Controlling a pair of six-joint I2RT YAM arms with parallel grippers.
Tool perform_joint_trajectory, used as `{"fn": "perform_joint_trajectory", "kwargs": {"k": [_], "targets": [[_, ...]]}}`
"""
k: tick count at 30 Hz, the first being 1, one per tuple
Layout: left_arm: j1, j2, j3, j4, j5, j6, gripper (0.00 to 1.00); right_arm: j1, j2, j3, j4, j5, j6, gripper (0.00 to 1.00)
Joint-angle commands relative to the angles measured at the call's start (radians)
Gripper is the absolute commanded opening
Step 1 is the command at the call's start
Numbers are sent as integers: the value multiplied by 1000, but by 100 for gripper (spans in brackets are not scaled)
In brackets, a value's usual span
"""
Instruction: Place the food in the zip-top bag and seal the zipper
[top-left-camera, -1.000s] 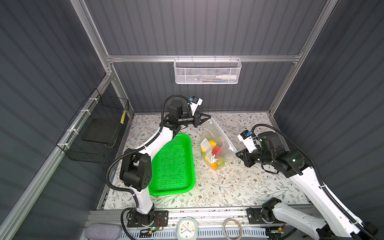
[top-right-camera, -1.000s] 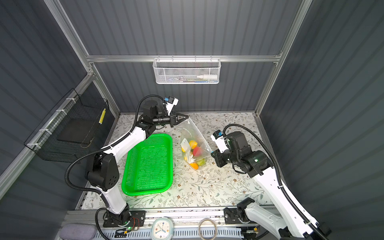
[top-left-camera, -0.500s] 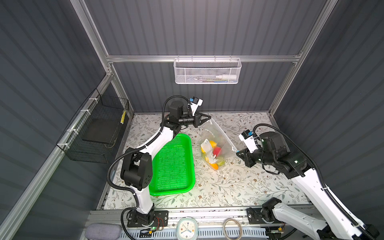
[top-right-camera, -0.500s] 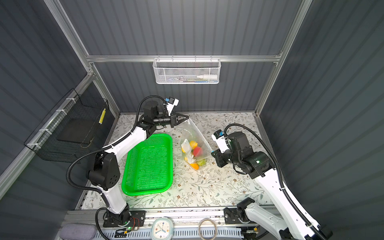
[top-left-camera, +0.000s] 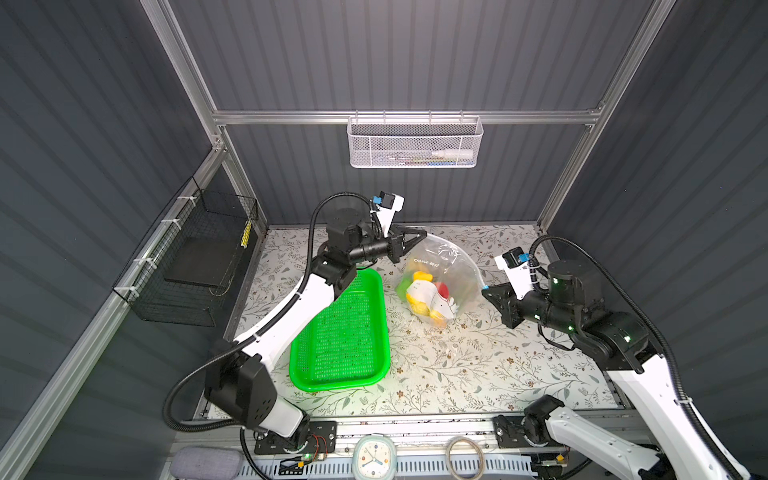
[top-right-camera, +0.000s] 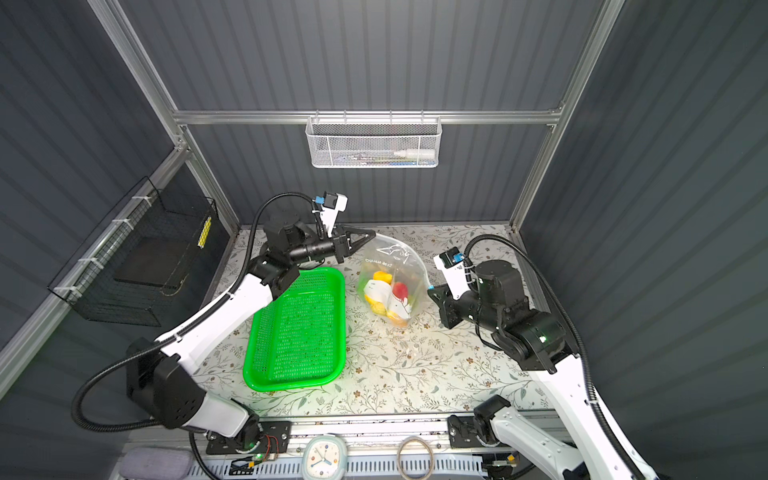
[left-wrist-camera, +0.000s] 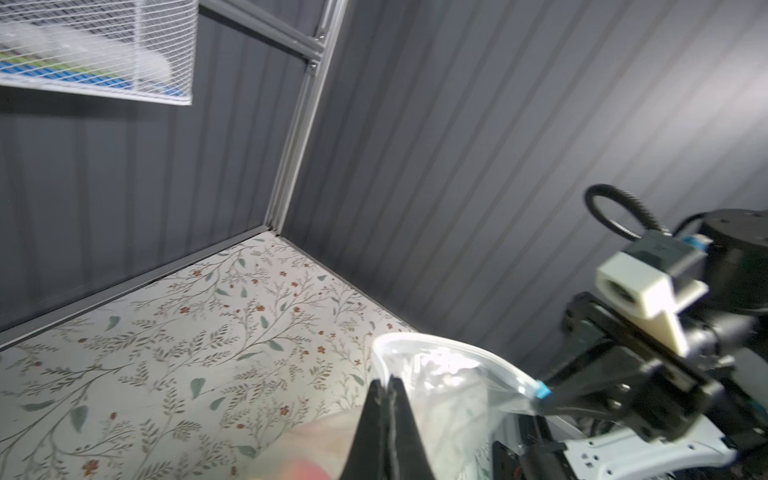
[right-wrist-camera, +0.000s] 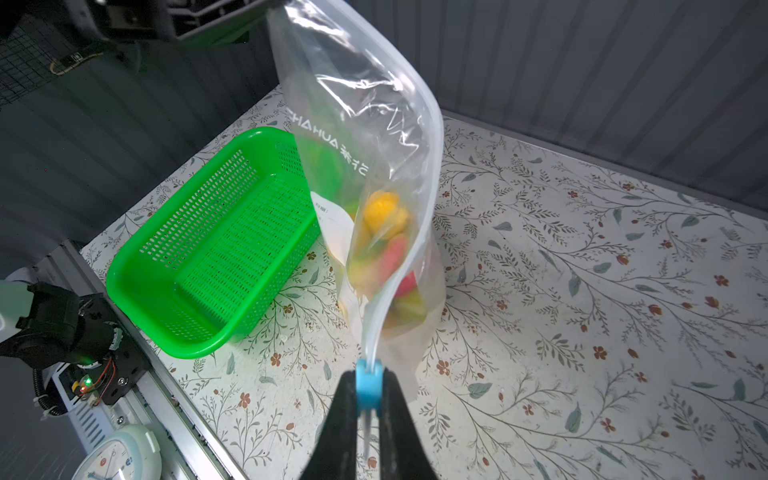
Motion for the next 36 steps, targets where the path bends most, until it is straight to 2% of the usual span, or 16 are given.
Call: {"fn": "perform_joint_trajectory", "kwargs": {"k": [1,4,11,17,23,24,26,27,28,32,34,36], "targets": [[-22,-58,-85,46,-42,-103,0,-2,-31,4,24,-7,28,0],[-50,-106,-150,77,-47,-167,0,-2,-76,-15,26,-29,73,0],[-109,-194,-306,135,-138,-255,0,-4,-158,-66,-9,-71,148,0],[-109,-157,-348,115,-248,-257,0,-7,-143,-182,48,-28,164,0],[-109,-49,-352,164,-318,-267,1,-51,-60,-257,187,89,199,0],[-109,-34,-346,170,-323,-266,16,-65,-45,-264,215,99,201,0],[-107,-17,-325,149,-339,-248,54,-95,-16,-277,277,118,207,0],[-106,-19,-311,117,-369,-228,87,-114,1,-283,314,122,208,0],[-104,-27,-300,88,-405,-202,100,-137,22,-290,353,120,208,0],[-91,-108,-280,-31,-592,-89,100,-264,128,-309,513,68,249,0],[-69,-154,-280,-86,-679,-35,100,-337,211,-311,590,-12,289,0],[-25,-186,-282,-137,-714,-7,100,-395,309,-305,655,-73,319,0]]}}
